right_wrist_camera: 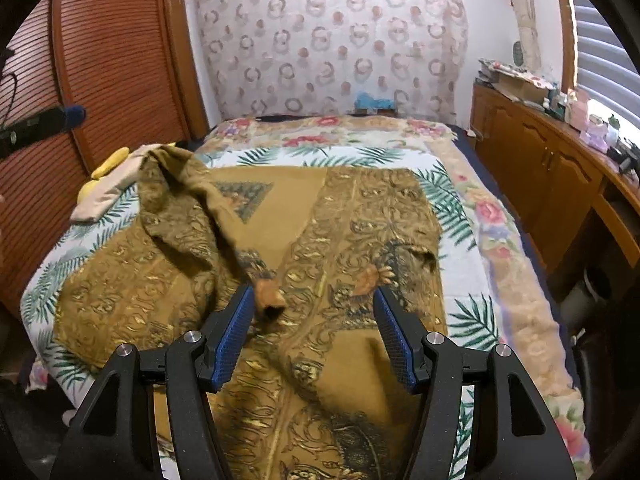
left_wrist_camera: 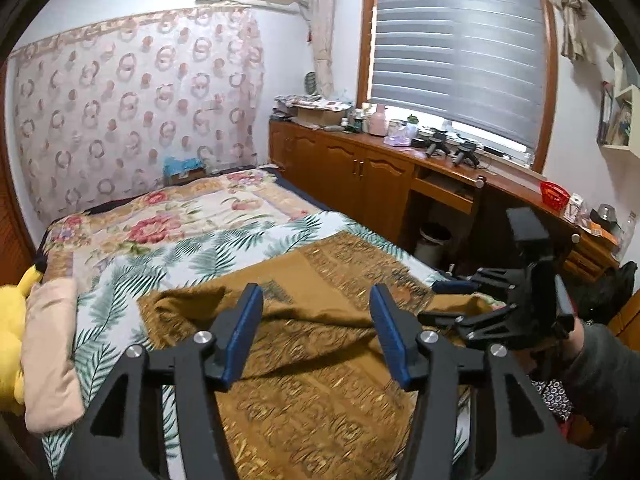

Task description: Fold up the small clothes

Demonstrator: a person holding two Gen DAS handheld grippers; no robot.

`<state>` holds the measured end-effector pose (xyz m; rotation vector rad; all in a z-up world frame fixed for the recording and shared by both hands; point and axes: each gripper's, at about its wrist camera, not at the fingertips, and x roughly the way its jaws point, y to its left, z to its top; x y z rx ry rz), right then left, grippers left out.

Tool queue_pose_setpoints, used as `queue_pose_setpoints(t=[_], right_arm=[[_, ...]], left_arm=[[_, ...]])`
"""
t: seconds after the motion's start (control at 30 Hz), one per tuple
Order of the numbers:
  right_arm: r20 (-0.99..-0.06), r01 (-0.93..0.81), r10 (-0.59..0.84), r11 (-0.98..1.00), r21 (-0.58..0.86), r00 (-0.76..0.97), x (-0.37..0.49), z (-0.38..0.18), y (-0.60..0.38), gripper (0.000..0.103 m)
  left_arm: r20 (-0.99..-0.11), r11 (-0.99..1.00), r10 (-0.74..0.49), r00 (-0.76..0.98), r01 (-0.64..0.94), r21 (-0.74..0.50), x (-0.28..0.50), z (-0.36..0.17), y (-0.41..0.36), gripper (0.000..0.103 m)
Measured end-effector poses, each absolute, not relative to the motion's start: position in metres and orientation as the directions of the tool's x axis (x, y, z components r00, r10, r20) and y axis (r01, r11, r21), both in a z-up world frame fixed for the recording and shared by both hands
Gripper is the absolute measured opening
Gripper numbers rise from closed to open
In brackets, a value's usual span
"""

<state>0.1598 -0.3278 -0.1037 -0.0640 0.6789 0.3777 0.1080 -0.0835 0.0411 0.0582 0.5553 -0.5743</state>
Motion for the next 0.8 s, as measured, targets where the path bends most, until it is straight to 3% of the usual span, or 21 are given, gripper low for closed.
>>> queue_pose_setpoints(t=[0.3, 0.8], right_arm=[[-0.663, -0.462, 0.373, 0.886, 0.046, 0.649, 0.178, -0.110, -0.287, 0.064], [-0.755, -0.527, 0.358, 0.850, 0.020, 0.550, 0.206, -0.135, -0.254, 0.064]], left_arm=[[-0.552, 0.906, -0.401, 0.731, 0.405, -0.121, 0.106, 0.005, -0.041, 0.055], [-0.581, 0.929, -0.358, 0.732, 0.343, -0.140, 0.106, -0.026, -0.016, 0.055]])
